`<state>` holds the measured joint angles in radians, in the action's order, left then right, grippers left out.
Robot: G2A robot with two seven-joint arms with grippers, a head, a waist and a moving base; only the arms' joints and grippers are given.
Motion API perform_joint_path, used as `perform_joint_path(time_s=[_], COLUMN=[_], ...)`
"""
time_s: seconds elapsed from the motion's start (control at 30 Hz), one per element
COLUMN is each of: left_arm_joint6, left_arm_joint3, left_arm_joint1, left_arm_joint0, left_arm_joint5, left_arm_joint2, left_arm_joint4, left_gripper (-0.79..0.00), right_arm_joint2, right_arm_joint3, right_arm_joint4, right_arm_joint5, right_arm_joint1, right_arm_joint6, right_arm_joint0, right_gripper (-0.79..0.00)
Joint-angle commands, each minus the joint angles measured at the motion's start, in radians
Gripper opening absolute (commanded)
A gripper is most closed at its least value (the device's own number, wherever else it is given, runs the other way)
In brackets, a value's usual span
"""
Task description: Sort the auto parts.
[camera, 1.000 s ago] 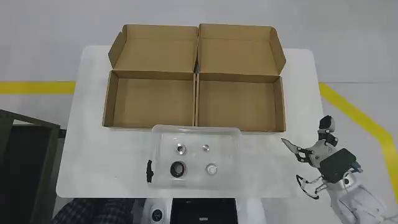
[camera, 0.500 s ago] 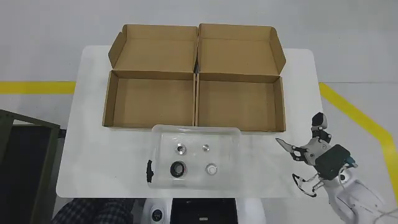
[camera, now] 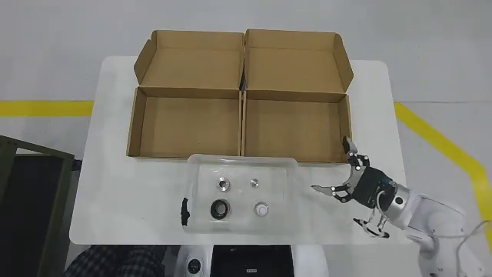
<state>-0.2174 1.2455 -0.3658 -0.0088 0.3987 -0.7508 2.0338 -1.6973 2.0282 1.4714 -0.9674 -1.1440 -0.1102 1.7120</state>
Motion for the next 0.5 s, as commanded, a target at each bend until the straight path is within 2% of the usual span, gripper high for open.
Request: perform_joint_path(time_s=[0.0, 0.27, 0.47], left_arm_joint6=[0.0, 0.0, 0.0], left_arm_joint3=[0.0, 0.0, 0.0], left_arm_joint1=[0.0, 0.0, 0.0], left_arm_joint0=[0.0, 0.0, 0.0], left_arm_joint5=[0.0, 0.0, 0.0], left_arm_joint2=[0.0, 0.0, 0.0], left_arm_joint4=[0.0, 0.0, 0.0], left_gripper=[0.0, 0.0, 0.0], right_arm_joint2=[0.02, 0.171, 0.273], right_arm_joint3=[0.004, 0.078, 0.081], right_arm_joint4=[-0.017, -0.006, -0.027], right_arm_joint5=[-0.03, -0.045, -0.045], right_arm_joint1=[0.003, 0.03, 0.054], right_arm_joint6=[0.031, 0.185, 0.267], right_arm_joint0=[-0.017, -0.056, -0.103], right_gripper=[0.0, 0.0, 0.0])
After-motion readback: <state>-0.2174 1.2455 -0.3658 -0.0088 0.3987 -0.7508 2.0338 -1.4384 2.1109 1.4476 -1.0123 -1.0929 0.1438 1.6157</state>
